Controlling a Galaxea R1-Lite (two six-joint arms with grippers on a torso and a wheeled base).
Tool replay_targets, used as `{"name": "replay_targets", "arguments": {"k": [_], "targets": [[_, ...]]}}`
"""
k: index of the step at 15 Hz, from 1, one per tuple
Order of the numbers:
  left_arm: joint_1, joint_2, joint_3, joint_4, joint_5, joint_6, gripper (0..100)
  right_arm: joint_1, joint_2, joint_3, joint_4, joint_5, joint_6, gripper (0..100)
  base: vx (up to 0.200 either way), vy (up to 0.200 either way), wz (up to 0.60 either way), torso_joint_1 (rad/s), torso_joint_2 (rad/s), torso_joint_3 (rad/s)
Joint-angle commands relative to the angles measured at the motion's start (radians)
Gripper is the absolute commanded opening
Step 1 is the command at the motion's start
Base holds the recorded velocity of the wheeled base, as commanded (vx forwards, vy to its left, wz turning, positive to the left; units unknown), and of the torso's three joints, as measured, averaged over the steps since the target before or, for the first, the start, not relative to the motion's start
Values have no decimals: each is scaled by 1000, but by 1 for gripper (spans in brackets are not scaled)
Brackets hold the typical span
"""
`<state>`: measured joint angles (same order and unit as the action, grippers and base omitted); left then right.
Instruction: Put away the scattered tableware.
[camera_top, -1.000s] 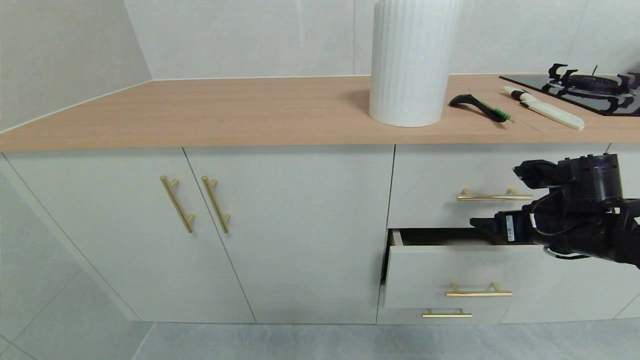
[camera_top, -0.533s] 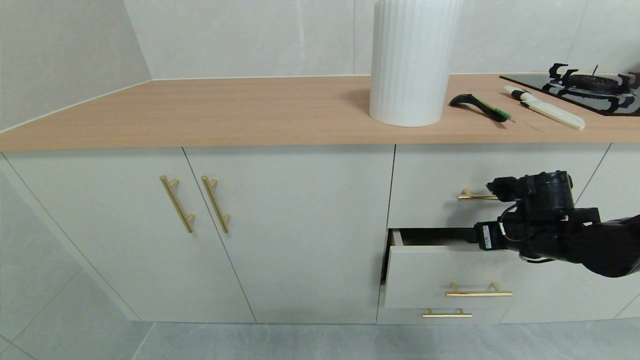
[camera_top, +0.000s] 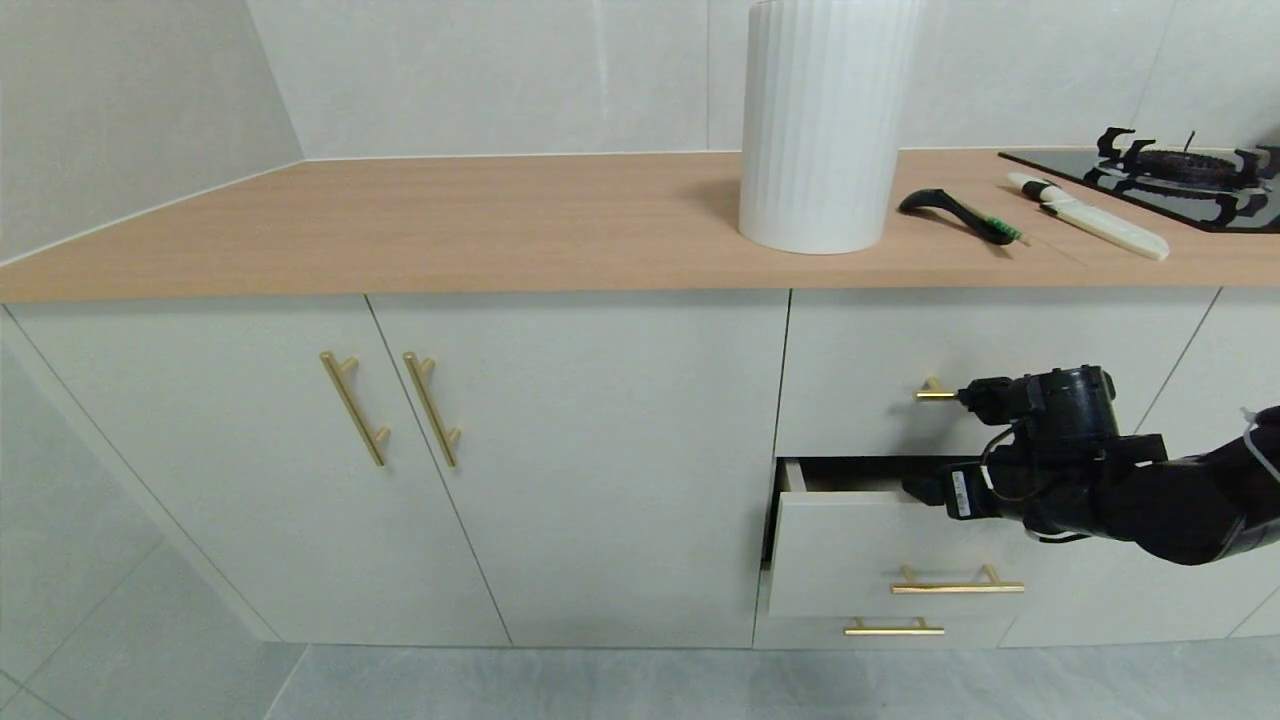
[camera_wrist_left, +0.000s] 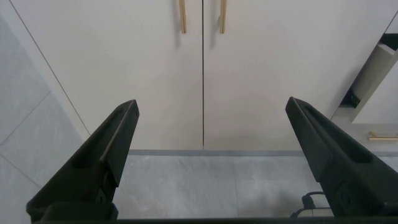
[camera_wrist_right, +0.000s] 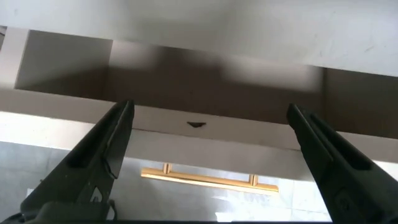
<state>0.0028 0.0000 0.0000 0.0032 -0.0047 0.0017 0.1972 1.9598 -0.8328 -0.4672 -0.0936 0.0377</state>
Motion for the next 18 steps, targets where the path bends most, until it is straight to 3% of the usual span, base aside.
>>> {"name": "replay_targets", "arguments": {"k": [1, 18], "targets": [[0, 0, 0, 0, 0, 0, 100, 1, -12, 23, 4, 0, 1, 100, 0, 0, 0, 0, 0, 0], [0, 0, 0, 0, 0, 0, 100, 22, -335, 417, 6, -1, -5, 100, 0, 0, 0, 0, 0, 0]]}}
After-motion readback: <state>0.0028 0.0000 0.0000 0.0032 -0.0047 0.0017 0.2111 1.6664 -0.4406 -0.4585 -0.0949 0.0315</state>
